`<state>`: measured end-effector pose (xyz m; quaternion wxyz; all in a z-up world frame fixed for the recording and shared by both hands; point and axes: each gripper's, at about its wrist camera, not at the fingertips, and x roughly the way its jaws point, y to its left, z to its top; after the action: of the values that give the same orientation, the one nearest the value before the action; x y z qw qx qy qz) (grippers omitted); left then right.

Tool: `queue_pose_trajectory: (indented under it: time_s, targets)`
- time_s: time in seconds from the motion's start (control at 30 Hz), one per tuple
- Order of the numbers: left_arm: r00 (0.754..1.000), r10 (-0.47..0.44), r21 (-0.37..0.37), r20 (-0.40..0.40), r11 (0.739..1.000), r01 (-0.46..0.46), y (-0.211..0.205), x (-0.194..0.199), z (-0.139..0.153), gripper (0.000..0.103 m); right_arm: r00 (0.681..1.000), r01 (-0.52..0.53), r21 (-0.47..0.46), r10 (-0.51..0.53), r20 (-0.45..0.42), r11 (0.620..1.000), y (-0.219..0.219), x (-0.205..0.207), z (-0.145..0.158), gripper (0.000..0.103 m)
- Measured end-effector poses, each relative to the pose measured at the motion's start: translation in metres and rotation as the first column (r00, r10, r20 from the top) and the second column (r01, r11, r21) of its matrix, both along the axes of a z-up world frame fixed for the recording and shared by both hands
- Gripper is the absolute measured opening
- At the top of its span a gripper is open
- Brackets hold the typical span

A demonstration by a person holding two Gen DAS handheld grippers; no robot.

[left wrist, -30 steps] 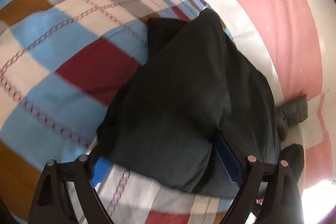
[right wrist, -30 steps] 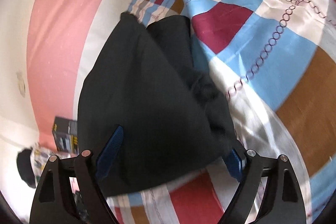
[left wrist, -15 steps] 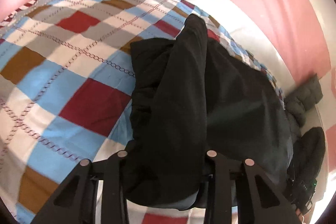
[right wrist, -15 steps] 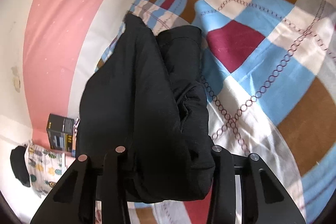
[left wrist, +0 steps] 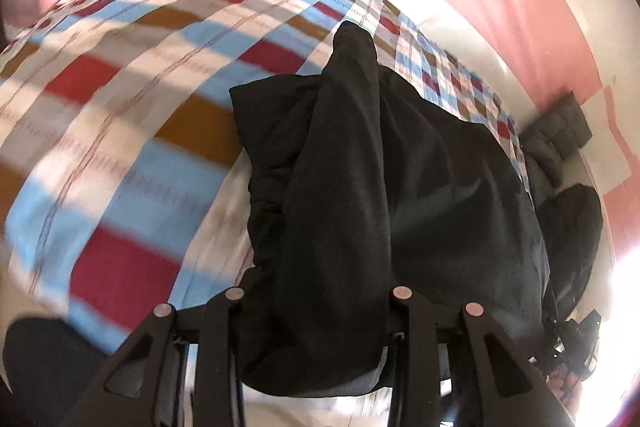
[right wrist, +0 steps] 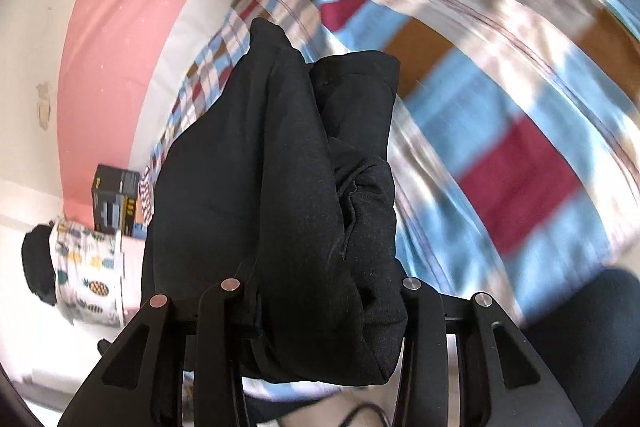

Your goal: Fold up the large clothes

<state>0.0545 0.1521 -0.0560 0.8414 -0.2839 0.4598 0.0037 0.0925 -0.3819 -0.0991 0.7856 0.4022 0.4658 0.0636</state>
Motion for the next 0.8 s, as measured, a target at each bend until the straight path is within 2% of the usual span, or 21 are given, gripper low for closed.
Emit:
queue_pose_trajectory:
  time_s: [0.13, 0.27, 0.33, 0.4, 0.5, 0.57, 0.67, 0.7, 0.8]
  targets:
    - [1.000, -0.018, 0.008, -0.007, 1.000, 0.018, -0.001, -0.025, -0.002, 0.038, 1.000, -0.014, 0.020, 0.015, -0.022, 1.000, -0.004, -0.023, -0.006, 0.041]
    - [0.999, -0.010, 0.004, -0.045, 1.000, 0.010, 0.000, -0.021, -0.005, 0.043, 0.999, -0.002, 0.020, 0.003, -0.054, 1.000, -0.004, -0.025, -0.011, 0.054]
    - [0.998, -0.008, -0.003, -0.061, 1.000, 0.008, 0.001, -0.024, -0.002, 0.048, 0.998, -0.007, -0.015, 0.006, -0.058, 1.000, -0.002, -0.026, -0.005, 0.057]
    - [0.998, -0.017, -0.004, -0.062, 1.000, 0.017, 0.003, -0.033, 0.002, 0.051, 0.999, -0.032, -0.090, 0.029, -0.036, 0.995, 0.000, -0.031, 0.008, 0.063]
    - [0.998, -0.017, 0.031, -0.060, 0.999, 0.018, 0.007, -0.047, 0.010, 0.053, 1.000, -0.031, -0.190, 0.030, -0.005, 0.981, -0.005, -0.044, 0.021, 0.066]
    - [0.999, 0.002, 0.089, -0.036, 0.996, 0.002, 0.013, -0.057, 0.020, 0.054, 0.999, -0.009, -0.246, 0.020, 0.040, 0.969, -0.010, -0.050, 0.033, 0.066]
    - [1.000, 0.006, 0.117, 0.031, 0.993, -0.009, 0.019, -0.060, 0.037, 0.058, 0.995, 0.008, -0.296, 0.023, 0.101, 0.955, -0.014, -0.048, 0.050, 0.067]
    - [0.999, 0.002, 0.123, 0.050, 0.992, -0.008, 0.020, -0.056, 0.041, 0.061, 0.993, -0.002, -0.307, 0.040, 0.115, 0.952, -0.012, -0.042, 0.053, 0.067]
    - [0.997, -0.016, 0.137, 0.075, 0.991, 0.005, 0.021, -0.033, 0.047, 0.062, 0.989, -0.027, -0.328, 0.073, 0.130, 0.944, -0.004, -0.018, 0.057, 0.067]
